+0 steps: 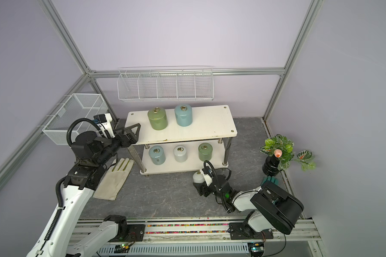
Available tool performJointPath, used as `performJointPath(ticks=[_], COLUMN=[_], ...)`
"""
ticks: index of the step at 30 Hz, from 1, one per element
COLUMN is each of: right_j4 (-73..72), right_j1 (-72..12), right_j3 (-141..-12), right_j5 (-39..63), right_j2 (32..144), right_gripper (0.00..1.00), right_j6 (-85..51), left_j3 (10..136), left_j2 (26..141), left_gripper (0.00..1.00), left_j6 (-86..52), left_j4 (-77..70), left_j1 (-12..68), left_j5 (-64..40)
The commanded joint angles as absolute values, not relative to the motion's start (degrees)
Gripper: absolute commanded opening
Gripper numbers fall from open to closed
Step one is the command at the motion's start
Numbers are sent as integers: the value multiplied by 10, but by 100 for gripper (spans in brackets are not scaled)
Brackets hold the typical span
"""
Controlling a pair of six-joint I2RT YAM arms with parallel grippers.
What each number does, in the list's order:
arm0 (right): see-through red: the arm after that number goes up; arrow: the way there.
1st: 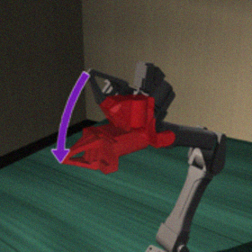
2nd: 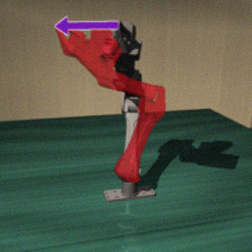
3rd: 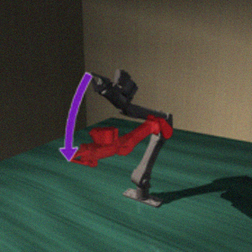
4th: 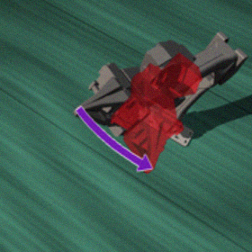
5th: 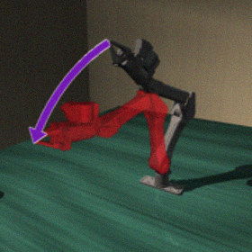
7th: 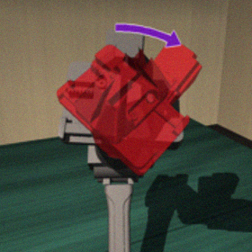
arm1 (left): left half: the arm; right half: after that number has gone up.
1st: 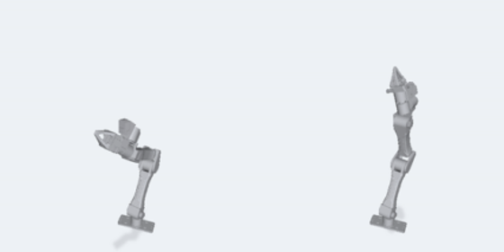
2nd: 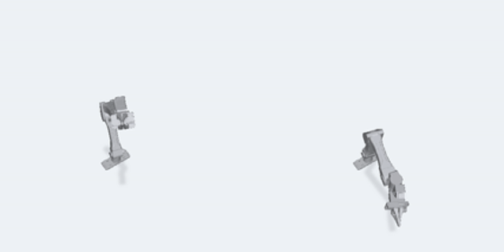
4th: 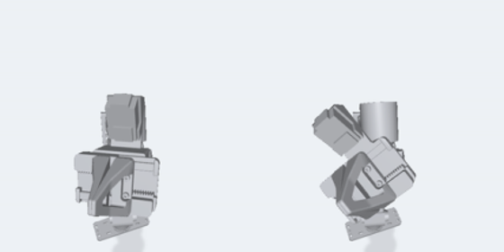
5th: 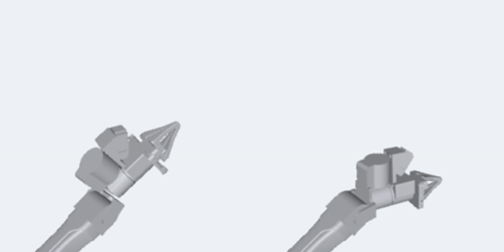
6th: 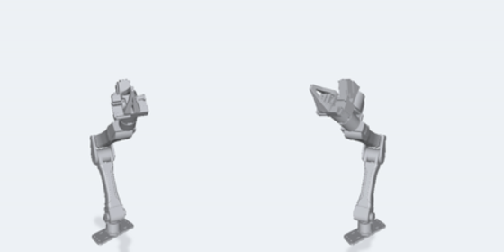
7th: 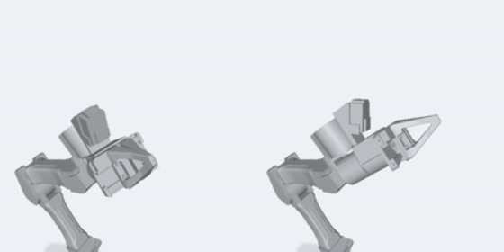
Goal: Remove the tea canisters from the shelf
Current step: Place the tea canister at the center of the board.
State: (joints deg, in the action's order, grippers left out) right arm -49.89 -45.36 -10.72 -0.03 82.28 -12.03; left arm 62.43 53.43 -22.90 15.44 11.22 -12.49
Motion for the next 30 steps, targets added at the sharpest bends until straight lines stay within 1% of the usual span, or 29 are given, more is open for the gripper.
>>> performJointPath(ticks=[1, 6, 9, 12, 17, 19, 21, 22, 30], right_j4=[-480, -383, -359, -372, -446, -473, -471, -459, -429], right_j1=[-463, -469, -469, -470, -474, -484, -497, -502, -517], right_j3=[-86, -64, -63, -66, -80, -94, -111, -117, -102], right_j5=[-28, -72, -91, -96, -88, -84, -89, -95, -129], right_j2=[806, 735, 727, 771, 905, 961, 992, 997, 939], right_gripper=[72, 79, 83, 84, 87, 90, 94, 89, 89], right_j6=[-138, -161, -163, -162, -168, -170, -163, -161, -163], left_j3=[634, 627, 619, 610, 614, 617, 620, 622, 629], left_j2=[540, 534, 535, 536, 535, 533, 530, 530, 537], left_gripper=[100, 100, 100, 100, 100, 100, 100, 100, 100], left_j6=[-238, -241, -246, -254, -254, -251, -248, -245, -239], left_j4=[191, 186, 177, 164, 171, 177, 182, 186, 188], left_j1=[115, 115, 116, 118, 121, 122, 122, 122, 123], left_j5=[-130, -127, -128, -133, -133, -128, -124, -121, -116])
